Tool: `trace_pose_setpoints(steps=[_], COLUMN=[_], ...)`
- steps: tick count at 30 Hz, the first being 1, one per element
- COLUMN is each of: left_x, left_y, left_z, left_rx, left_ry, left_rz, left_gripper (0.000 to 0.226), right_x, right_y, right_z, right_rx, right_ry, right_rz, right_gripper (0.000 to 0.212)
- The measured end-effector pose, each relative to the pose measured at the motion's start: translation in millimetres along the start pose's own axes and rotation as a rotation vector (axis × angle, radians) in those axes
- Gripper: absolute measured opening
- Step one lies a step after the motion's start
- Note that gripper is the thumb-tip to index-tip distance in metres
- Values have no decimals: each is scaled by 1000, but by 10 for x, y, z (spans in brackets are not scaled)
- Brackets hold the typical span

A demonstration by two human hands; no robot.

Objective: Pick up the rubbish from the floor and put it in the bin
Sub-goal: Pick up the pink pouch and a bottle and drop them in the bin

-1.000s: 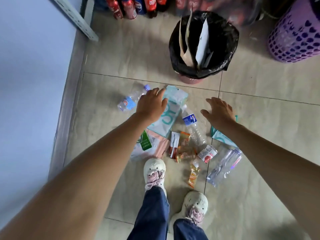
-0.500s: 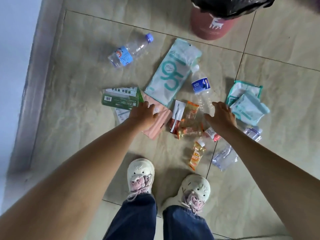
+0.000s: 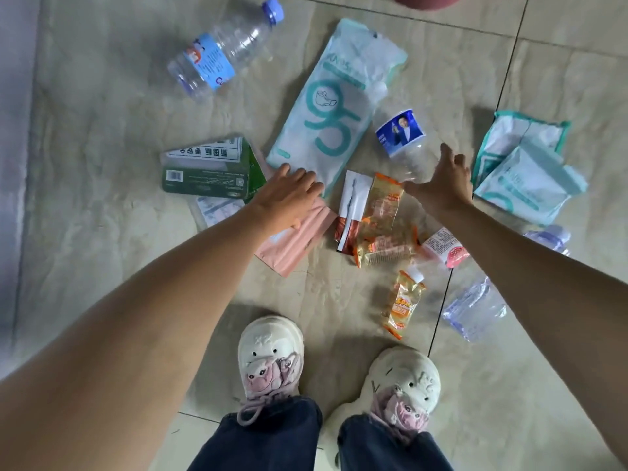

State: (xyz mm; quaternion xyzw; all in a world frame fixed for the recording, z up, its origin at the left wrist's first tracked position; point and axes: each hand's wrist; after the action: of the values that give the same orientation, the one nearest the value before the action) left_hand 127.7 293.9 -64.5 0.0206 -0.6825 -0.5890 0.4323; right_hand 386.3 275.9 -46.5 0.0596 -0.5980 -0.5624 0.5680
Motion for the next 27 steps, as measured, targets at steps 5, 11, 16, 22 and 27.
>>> trace_pose_setpoints(steps=[5,11,16,22,27], left_x=[7,241,470,641,780], left_y=[113,410,796,642,6], left_z=[-15,25,42,268,440], left_rx=[75,548,1107,1677,1520], left_ry=[31,186,425,1171,1420], left_rz=[-75,-333,-540,-736,-351], left_gripper=[29,24,21,13,32], right_x=[232,605,919,1046,976], right_y=[172,410,425,159,-108], right_z=[8,-273,-390,-354,-384], right_rx=[-398,-484,-598,-668,-665], right_ry=[-208,-434,-481,-565,-559], right_rz=[-43,-128,-108,-155,-198], right_gripper=[69,87,86,82,82])
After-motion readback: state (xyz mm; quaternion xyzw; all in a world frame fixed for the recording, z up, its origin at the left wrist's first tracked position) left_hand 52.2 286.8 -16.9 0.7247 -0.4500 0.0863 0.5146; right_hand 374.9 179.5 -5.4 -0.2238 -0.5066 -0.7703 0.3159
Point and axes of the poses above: each hand's wrist, its own x-axis away from the middle knuckle, its own y-axis out of the back of the hand, z = x × y, and after that the axes turned 2 degrees about z, right-handed
